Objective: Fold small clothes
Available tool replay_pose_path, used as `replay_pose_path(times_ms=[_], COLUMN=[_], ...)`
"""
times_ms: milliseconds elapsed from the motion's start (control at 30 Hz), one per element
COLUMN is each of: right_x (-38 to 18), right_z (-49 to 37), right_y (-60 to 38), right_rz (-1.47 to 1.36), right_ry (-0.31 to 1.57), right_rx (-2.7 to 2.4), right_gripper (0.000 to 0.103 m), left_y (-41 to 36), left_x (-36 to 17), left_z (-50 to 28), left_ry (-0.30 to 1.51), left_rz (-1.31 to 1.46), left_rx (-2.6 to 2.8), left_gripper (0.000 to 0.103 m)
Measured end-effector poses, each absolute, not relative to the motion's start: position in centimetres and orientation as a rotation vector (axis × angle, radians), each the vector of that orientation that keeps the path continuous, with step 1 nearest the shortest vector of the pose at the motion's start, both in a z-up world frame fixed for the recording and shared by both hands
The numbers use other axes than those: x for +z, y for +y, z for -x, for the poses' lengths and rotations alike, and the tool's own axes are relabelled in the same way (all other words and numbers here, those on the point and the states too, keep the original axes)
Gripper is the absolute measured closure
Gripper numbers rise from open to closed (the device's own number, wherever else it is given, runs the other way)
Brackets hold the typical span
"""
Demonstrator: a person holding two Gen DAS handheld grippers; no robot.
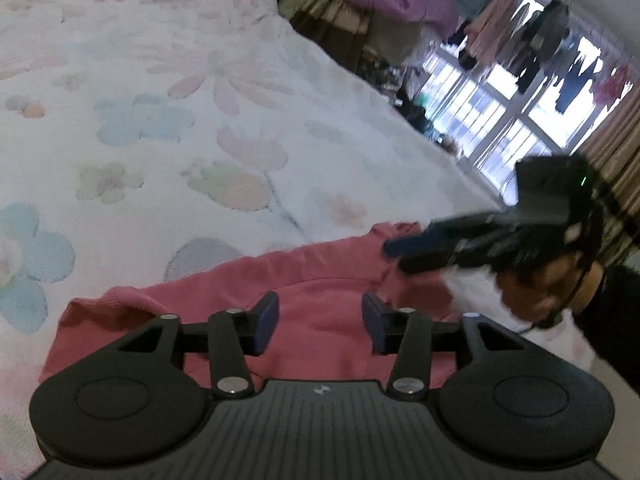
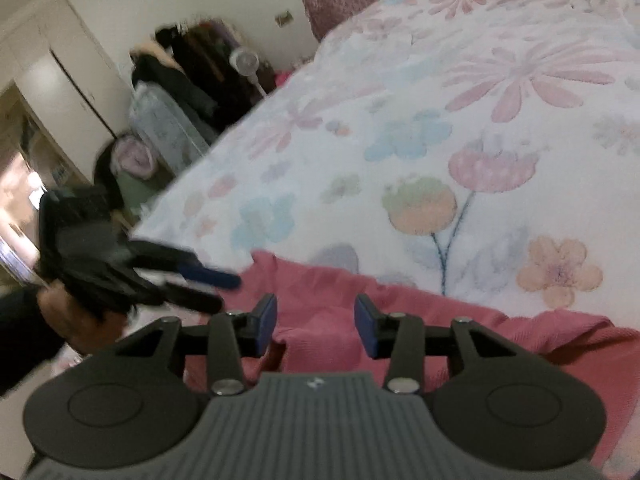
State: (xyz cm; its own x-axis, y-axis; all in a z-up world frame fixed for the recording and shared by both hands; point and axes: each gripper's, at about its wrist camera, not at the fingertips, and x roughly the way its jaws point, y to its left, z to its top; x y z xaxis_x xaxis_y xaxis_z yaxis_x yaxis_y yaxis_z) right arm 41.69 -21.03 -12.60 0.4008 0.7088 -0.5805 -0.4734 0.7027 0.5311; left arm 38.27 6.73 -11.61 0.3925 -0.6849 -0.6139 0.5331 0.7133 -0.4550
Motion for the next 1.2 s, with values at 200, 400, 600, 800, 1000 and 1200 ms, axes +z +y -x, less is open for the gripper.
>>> replay_pose_path(times_ms=[200,400,600,800,1000,1200], right_x=[-15.4,-14.2,-14.4,-14.9,-12.9,-9.8], right_z=[-39.6,-36.0,-34.5,-35.5,-35.1,-34.0], right_y=[-18.1,-17.6,-15.4,-14.9,-16.8,-17.9], right_rz=[-0.13,-0.032,0.135,0.142,0.123,0.129], right_ry=[1.015,0.957,0.941,0.968,0.934,0.893], right_rx=[0.748,0.737,0.694,0.654,0.622,0.607], right_gripper=[0.063,0.059,0.072,0.099,0.1,0.101], left_y=[3.8,1.5,-0.5,0.4,3.2,4.1], left_x=[-14.2,-14.9,-16.3,-15.7,-13.8,-10.7], left_z=[-36.7,-33.8,-34.2,-34.4,-34.8,-33.4], left_ry=[0.927,0.906,0.931,0.958,0.937,0.884], left_rz=[0.126,-0.033,-0.181,-0.125,-0.06,-0.019], left_rx=[-0.763,-0.803,-0.715,-0.727,-0.664,-0.69], left_gripper=[0.045,0.043,0.043,0.097,0.1,0.1])
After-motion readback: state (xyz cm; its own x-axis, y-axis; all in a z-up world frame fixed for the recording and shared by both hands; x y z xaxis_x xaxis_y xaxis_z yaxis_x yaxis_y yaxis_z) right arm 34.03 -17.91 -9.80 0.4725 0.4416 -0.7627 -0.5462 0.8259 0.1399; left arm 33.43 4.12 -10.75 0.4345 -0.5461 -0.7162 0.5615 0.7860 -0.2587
